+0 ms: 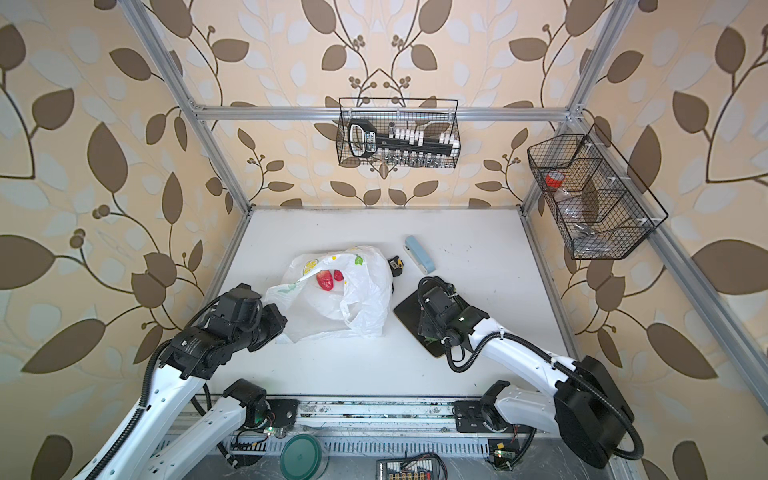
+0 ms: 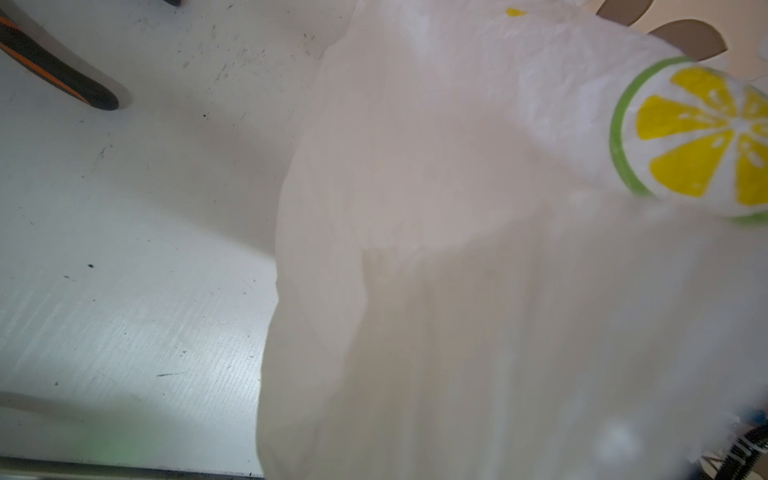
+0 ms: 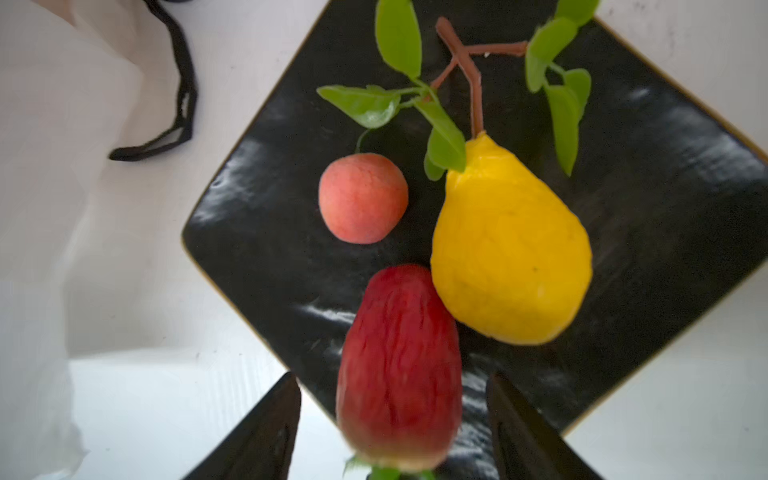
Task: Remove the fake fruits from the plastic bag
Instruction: 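Release the strawberry and move the right gripper back toward the bag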
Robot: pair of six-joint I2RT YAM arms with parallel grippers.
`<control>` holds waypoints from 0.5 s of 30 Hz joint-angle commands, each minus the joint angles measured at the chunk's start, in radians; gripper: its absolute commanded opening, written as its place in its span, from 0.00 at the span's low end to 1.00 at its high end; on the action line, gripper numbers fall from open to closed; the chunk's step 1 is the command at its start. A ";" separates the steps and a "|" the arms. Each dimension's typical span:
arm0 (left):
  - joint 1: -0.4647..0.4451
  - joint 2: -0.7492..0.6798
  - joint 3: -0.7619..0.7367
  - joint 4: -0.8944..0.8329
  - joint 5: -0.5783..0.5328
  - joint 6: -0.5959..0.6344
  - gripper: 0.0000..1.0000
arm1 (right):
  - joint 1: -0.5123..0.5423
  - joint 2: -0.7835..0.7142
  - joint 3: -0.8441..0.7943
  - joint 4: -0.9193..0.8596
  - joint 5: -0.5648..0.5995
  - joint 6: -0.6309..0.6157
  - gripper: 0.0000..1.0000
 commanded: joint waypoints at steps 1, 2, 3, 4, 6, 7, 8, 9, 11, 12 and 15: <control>-0.010 -0.003 -0.002 -0.002 0.016 0.010 0.00 | 0.008 -0.065 0.080 -0.035 -0.085 -0.089 0.67; -0.010 -0.002 -0.002 0.003 0.019 0.010 0.00 | 0.023 -0.076 0.100 0.007 -0.131 -0.135 0.65; -0.010 -0.001 0.000 0.007 0.022 0.010 0.00 | 0.039 -0.079 0.115 0.054 -0.169 -0.173 0.63; -0.010 -0.002 0.000 0.011 0.025 0.010 0.00 | 0.084 -0.077 0.132 0.117 -0.195 -0.213 0.62; -0.010 0.000 0.000 0.019 0.032 0.010 0.00 | 0.167 -0.048 0.159 0.260 -0.231 -0.293 0.58; -0.010 0.001 0.001 0.021 0.033 0.010 0.00 | 0.205 -0.016 0.178 0.328 -0.232 -0.328 0.57; -0.010 0.002 0.002 0.024 0.036 0.010 0.00 | 0.244 0.030 0.202 0.382 -0.226 -0.365 0.55; -0.010 0.000 0.001 0.026 0.037 0.010 0.00 | 0.271 0.075 0.224 0.436 -0.232 -0.389 0.54; -0.010 -0.001 0.002 0.034 0.039 0.010 0.00 | 0.310 0.204 0.303 0.517 -0.227 -0.417 0.53; -0.010 -0.001 0.001 0.038 0.040 0.010 0.00 | 0.325 0.258 0.332 0.547 -0.221 -0.425 0.54; -0.010 0.002 0.009 0.059 0.040 0.010 0.00 | 0.381 0.382 0.305 0.793 -0.170 -0.464 0.53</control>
